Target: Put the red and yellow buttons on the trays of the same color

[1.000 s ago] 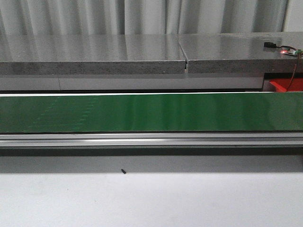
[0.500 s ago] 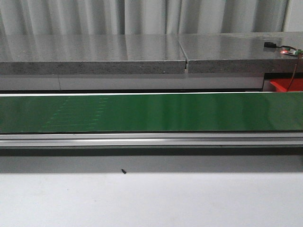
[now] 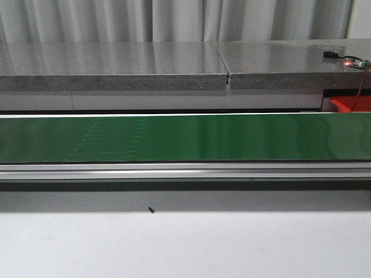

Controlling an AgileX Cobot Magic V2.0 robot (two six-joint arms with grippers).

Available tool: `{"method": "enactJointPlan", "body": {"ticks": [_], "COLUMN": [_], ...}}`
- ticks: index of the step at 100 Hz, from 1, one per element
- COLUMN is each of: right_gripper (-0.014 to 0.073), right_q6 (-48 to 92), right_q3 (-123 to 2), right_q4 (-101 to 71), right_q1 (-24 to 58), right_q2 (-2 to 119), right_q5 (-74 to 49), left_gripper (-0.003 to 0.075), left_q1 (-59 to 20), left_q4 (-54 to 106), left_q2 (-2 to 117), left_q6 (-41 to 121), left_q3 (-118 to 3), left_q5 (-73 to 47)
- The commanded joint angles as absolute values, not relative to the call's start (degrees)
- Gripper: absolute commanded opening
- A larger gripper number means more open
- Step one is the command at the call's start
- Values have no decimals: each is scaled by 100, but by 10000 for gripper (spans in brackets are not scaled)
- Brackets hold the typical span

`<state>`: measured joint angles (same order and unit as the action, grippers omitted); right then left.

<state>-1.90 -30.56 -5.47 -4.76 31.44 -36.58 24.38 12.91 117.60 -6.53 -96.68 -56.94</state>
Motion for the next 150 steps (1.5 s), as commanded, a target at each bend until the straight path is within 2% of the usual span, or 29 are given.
{"method": "enactJointPlan", "body": {"ticks": [1, 41, 65, 75, 150], "right_gripper": [-67, -67, -67, -67, -67], "right_q6": [-130, -130, -130, -130, -130], "right_q3": [-3209, -3209, -3209, -3209, -3209], "right_q4": [-575, -575, -575, -575, -575], "right_q1": [-469, -469, -469, -469, -469], "right_q2": [3142, 3142, 3142, 3142, 3142], "right_q5": [-3337, -3337, -3337, -3337, -3337], "left_gripper": [454, 432, 230, 181, 177], "left_q1": [2432, 2432, 2432, 2432, 2154], "left_q4": [1475, 1474, 1482, 1482, 1433], "left_q2": [11503, 11753, 11753, 11753, 10169], "left_q6": [-727, -739, -739, -689, -339], "left_q3": [-9872, -9872, -9872, -9872, -9725], "left_q5": [-5476, -5235, -5196, -5179, -5601]}}
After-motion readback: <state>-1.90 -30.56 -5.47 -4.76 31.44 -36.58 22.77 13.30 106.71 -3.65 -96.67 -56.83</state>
